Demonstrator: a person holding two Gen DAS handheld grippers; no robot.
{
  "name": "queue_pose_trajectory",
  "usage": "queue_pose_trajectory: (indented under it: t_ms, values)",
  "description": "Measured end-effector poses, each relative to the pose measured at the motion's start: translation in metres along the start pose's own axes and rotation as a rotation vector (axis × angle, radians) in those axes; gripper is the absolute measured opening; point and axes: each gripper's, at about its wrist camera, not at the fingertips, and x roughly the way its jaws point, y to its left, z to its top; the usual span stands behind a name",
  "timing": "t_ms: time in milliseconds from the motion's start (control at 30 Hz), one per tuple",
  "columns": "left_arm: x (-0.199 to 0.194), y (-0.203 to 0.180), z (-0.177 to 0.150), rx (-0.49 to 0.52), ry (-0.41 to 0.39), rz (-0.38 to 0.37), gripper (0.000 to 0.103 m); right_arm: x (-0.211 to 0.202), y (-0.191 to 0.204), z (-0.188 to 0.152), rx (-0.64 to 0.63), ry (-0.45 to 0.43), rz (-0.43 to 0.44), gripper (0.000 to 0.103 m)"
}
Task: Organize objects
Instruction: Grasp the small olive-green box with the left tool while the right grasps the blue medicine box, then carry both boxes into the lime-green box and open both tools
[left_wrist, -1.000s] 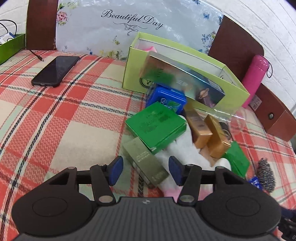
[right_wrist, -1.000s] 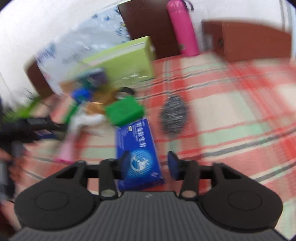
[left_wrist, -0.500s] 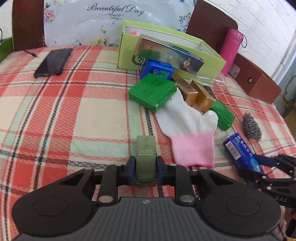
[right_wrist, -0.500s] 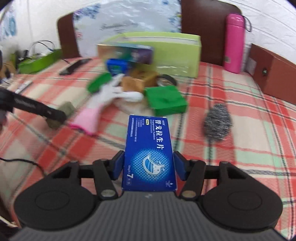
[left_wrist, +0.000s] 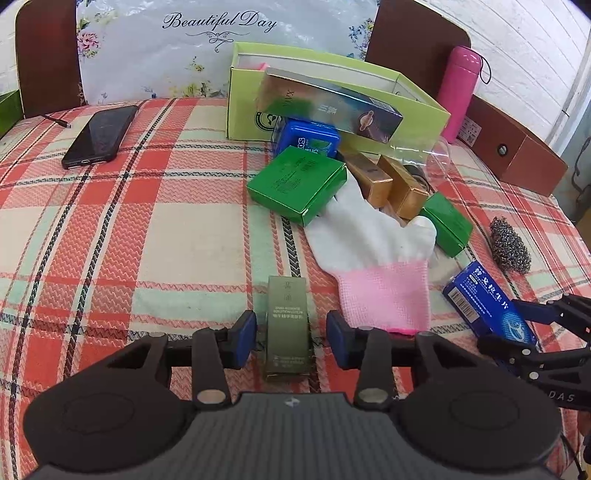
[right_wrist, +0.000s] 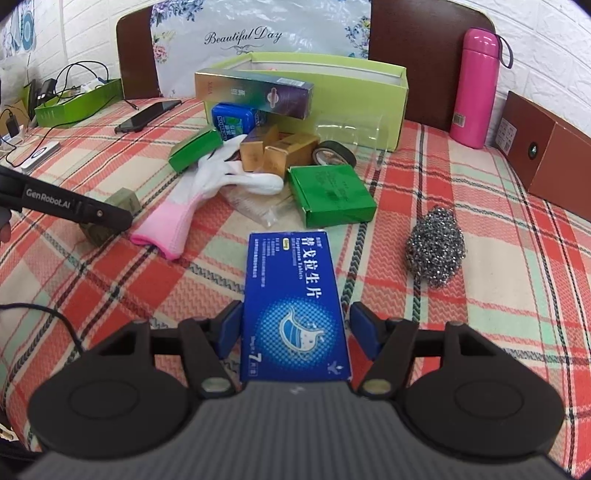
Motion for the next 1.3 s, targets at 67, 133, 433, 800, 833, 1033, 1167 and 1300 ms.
queue_pose_trajectory:
  t_ms: [67,133,433,800,833,1033,1167,1300]
  values:
    - [0.0,0.001,0.001,0.001,0.004,-0.014,0.023,0.002,0.0,-0.001,0.003,0.006,0.019,0.055]
    - [0.0,0.003,0.003,-0.011,0.016,-0.037,0.023,0.0,0.001,0.0,0.0,0.008,0.032,0.055]
    - [-0.037,-0.024,0.051,0.066,-0.129,-0.156,0.023,-0.039,-0.012,0.055,-0.014,-0.15,0.124,0.055]
    - [0.002,-0.056,0.176,0.016,-0.235,-0.177,0.023,0.015,-0.045,0.17,-0.031,-0.244,-0.03,0.055]
    - [0.012,-0.057,0.187,0.009,-0.228,-0.164,0.023,0.027,-0.046,0.18,-0.038,-0.235,-0.056,0.055]
    - [0.07,-0.053,0.234,-0.056,-0.172,-0.134,0.023,0.095,-0.05,0.221,-0.017,-0.2,-0.095,0.055]
    - [0.1,-0.047,0.25,-0.081,-0.141,-0.136,0.023,0.131,-0.055,0.232,-0.003,-0.177,-0.104,0.055]
    - [0.121,-0.043,0.256,-0.082,-0.133,-0.143,0.024,0.157,-0.058,0.236,-0.035,-0.145,-0.11,0.055]
